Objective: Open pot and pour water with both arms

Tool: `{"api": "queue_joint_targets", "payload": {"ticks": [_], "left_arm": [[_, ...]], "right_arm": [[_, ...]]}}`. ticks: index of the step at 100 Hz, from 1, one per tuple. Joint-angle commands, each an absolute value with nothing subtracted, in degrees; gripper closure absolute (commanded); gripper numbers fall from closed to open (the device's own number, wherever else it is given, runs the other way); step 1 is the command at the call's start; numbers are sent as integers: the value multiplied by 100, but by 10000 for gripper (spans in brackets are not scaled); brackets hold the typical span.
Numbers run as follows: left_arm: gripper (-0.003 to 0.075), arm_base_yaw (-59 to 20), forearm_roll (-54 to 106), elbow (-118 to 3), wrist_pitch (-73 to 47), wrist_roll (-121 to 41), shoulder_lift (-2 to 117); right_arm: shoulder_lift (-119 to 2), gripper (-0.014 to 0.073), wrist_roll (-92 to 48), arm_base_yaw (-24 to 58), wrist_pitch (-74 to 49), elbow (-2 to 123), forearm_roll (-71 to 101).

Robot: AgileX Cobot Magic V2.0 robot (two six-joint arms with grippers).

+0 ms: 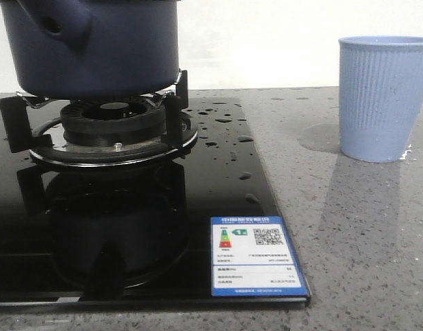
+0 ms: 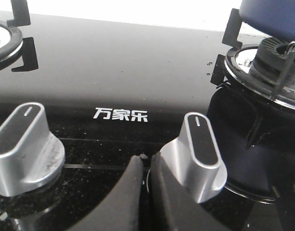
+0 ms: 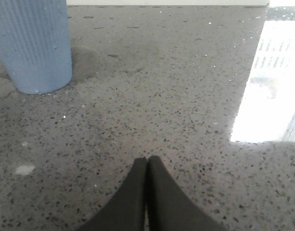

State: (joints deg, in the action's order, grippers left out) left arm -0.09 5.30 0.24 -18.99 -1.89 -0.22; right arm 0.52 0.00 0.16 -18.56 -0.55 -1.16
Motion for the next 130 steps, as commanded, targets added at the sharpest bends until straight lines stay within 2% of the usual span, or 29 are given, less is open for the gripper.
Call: {"api": "queue_joint_targets", "payload": {"ticks": [1, 55, 64, 81, 96, 105, 119, 130], "left_arm": [[740, -7, 550, 180, -1647, -148, -157], [740, -7, 550, 180, -1647, -148, -157], [740, -7, 106, 180, -1636, -224, -157], [740, -7, -807, 180, -1141, -224, -157], [740, -7, -621, 180, -218, -224, -157], [740, -7, -621, 180, 244, -224, -157], [740, -7, 146, 180, 931, -78, -157], [740, -18, 1787, 180, 1567, 327, -157]], "right_arm": [[157, 662, -60, 18, -1713, -124, -107], [157, 662, -60, 18, -1713, -124, -107], [157, 662, -60, 18, -1651, -124, -122], [157, 662, -60, 18, -213, -124, -168], [157, 662, 198, 18, 904, -124, 1528], [157, 662, 198, 18, 956, -124, 2141], [135, 662, 198, 18, 877, -124, 2142], [96, 662, 198, 18, 842, 0, 2142]]}}
